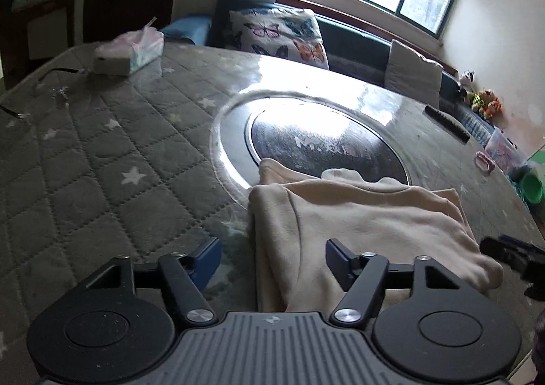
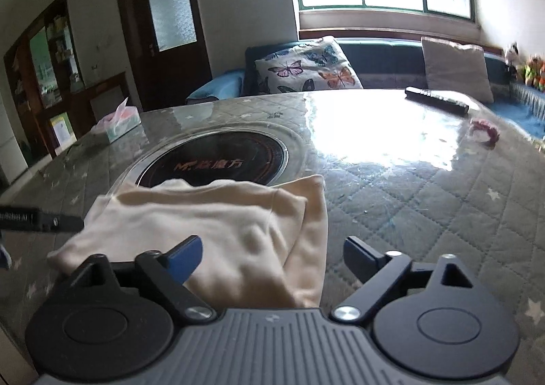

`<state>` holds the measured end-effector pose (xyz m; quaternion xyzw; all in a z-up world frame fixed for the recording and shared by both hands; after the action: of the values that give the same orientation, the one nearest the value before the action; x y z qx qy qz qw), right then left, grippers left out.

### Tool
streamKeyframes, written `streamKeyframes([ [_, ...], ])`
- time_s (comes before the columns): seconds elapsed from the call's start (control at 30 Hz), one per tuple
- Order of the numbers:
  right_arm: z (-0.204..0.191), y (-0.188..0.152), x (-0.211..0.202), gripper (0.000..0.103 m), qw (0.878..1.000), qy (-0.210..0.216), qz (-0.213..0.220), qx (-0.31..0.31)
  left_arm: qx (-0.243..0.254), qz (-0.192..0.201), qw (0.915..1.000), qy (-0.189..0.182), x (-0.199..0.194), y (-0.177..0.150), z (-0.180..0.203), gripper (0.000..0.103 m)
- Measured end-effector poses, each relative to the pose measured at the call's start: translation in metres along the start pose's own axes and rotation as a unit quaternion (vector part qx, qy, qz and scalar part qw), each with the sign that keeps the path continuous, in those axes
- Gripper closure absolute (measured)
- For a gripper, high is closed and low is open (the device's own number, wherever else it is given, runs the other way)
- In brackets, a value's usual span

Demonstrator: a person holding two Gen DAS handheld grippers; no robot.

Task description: Fold clothes

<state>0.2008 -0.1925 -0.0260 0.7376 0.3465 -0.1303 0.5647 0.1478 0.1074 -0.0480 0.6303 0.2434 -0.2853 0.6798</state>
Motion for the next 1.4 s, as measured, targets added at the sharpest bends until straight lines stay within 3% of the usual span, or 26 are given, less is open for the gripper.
streamKeyframes([
  [0.1, 0.006, 0.007, 0.014, 0.031, 1.000, 0.002, -0.008, 0.017, 0.003, -0.008, 0.9999, -0.008, 0.008, 0.001, 0.004, 0.038],
  [0.27, 0.019, 0.015, 0.035, 0.043, 0.999, -0.006, -0.017, 0.042, 0.005, -0.013, 0.9997, -0.020, 0.015, 0.002, 0.007, 0.053],
  [0.43, 0.027, 0.013, 0.052, 0.054, 0.998, -0.003, -0.030, 0.064, 0.011, -0.015, 0.9995, -0.026, 0.018, 0.004, 0.010, 0.053],
  [0.53, 0.024, 0.010, 0.057, 0.064, 0.998, 0.000, -0.029, 0.056, 0.016, -0.019, 0.9992, -0.030, 0.019, 0.006, 0.013, 0.059],
  [0.6, 0.023, 0.010, 0.058, 0.078, 0.998, 0.004, -0.028, 0.057, 0.016, -0.022, 0.9990, -0.036, 0.020, 0.006, 0.014, 0.063],
  [0.87, 0.024, 0.012, 0.063, 0.076, 0.997, 0.021, -0.027, 0.063, 0.004, -0.028, 0.9991, -0.031, 0.023, 0.008, 0.013, 0.061],
  [0.97, 0.020, 0.011, 0.063, 0.087, 0.997, 0.030, -0.030, 0.059, 0.002, -0.030, 0.9993, -0.021, 0.023, 0.009, 0.014, 0.059],
  [1.13, 0.020, 0.012, 0.059, 0.091, 0.997, 0.036, -0.027, 0.067, 0.013, -0.026, 0.9995, 0.008, 0.024, 0.009, 0.015, 0.054],
  [1.2, 0.021, 0.012, 0.057, 0.091, 0.996, 0.040, -0.024, 0.070, 0.016, -0.028, 0.9995, 0.001, 0.024, 0.009, 0.017, 0.060],
  [1.23, 0.021, 0.013, 0.055, 0.091, 0.996, 0.043, -0.022, 0.072, 0.012, -0.029, 0.9995, -0.011, 0.025, 0.009, 0.018, 0.072],
  [1.27, 0.021, 0.013, 0.054, 0.092, 0.996, 0.045, -0.021, 0.074, 0.003, -0.029, 0.9994, -0.021, 0.026, 0.010, 0.017, 0.076],
  [1.4, 0.023, 0.015, 0.046, 0.092, 0.995, 0.053, -0.006, 0.088, 0.005, -0.019, 0.9994, -0.028, 0.019, 0.017, 0.023, 0.084],
])
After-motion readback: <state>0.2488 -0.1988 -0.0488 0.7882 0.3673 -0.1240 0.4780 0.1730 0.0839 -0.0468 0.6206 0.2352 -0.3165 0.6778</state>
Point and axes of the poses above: each gripper's, at about its wrist camera, not at the fingertips, and x roughly the way its jaws point, z to its right, y to its top, the point moved 10 cm from there along x, roughly the way its jaws point, and after that the axes turned 12 degrees about x, right-handed, at the moved point
